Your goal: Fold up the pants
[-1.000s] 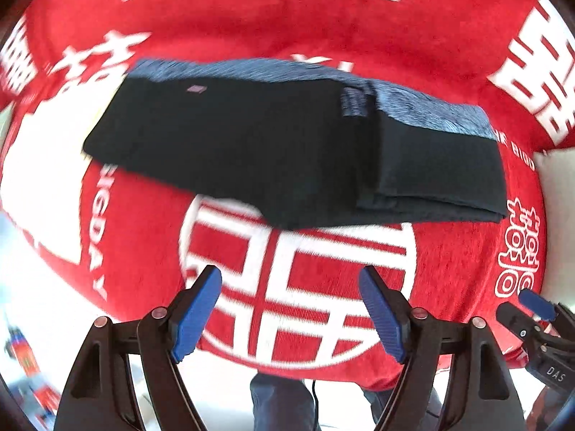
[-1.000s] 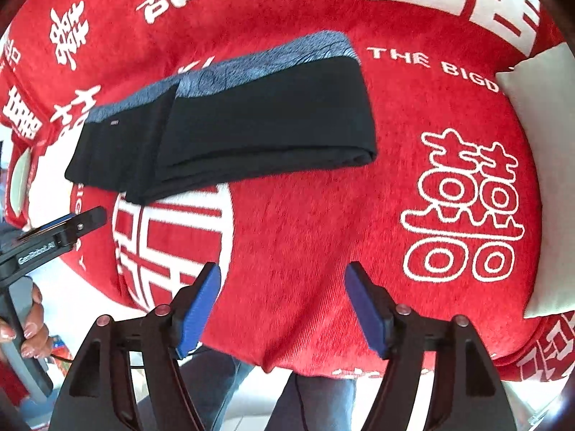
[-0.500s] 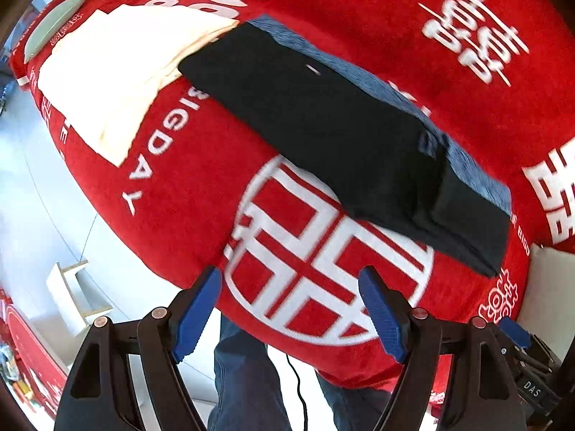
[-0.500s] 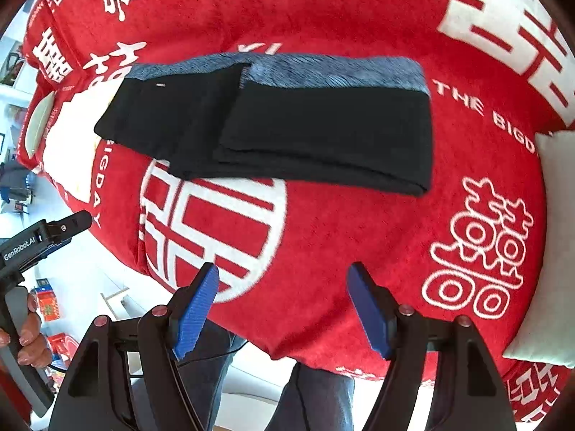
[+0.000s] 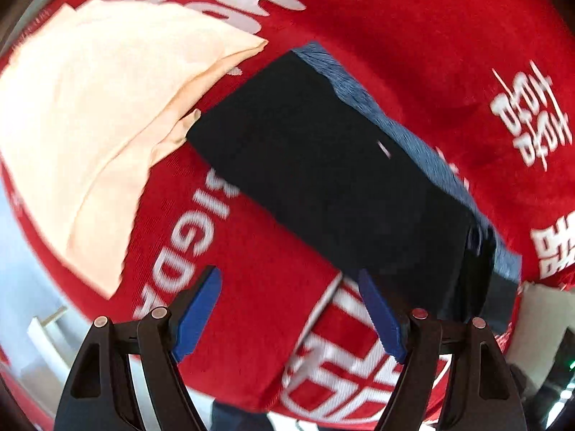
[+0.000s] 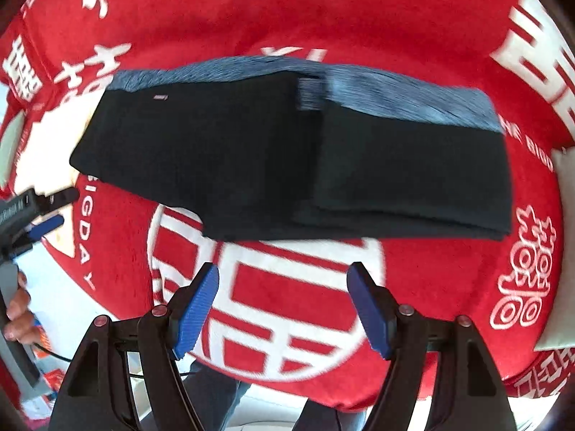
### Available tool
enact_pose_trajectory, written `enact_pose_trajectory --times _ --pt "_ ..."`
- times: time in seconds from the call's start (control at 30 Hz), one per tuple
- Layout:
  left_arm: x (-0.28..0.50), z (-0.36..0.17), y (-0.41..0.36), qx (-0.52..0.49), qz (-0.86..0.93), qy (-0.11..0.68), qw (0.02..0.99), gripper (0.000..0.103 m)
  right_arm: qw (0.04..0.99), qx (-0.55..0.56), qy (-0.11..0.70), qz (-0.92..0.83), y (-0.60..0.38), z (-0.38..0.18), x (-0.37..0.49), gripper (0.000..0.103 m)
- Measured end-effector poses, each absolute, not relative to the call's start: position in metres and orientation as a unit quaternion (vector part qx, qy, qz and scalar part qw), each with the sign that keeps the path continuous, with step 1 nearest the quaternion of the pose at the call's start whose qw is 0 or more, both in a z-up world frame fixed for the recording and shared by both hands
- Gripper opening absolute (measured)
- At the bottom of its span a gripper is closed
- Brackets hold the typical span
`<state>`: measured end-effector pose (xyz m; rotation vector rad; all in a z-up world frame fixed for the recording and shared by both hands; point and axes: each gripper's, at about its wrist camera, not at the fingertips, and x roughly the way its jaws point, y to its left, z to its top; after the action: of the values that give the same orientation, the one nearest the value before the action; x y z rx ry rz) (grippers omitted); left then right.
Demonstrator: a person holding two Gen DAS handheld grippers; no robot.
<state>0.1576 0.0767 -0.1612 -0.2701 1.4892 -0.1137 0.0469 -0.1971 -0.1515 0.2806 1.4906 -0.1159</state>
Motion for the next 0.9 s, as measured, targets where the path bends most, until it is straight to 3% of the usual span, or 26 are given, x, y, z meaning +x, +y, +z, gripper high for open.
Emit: enact_pose_trajectory --times 0.27,0.7,0.83,0.87,0.9 --pt "0.186 -0.21 0.101 -0.215 -0.073 0.662 0.714 0.08 0.753 0.019 0.652 -0.084 -0.172 -0.188 0.082 0.077" --pt "0.195 -0.21 0.1 -0.322 -0.142 0.586 0.73 0.08 0.765 0.012 0.641 -0.069 -0.178 -0.201 0.087 0.08" --pt "0.202 -0.227 0.097 -0.322 -0.118 0.613 0.711 0.08 0.764 0.011 0.641 -0.065 -0.176 -0.202 0.088 0.081" --pt "0.203 -0.225 0.096 -0.319 -0.111 0.611 0.716 0.079 0.764 0.012 0.642 -0.064 -0.176 -0.201 0.088 0.081" --pt "0.204 -0.222 0.091 -0.304 -0.101 0.614 0.721 0.07 0.763 0.013 0.643 -0.064 -0.176 -0.2 0.089 0.081"
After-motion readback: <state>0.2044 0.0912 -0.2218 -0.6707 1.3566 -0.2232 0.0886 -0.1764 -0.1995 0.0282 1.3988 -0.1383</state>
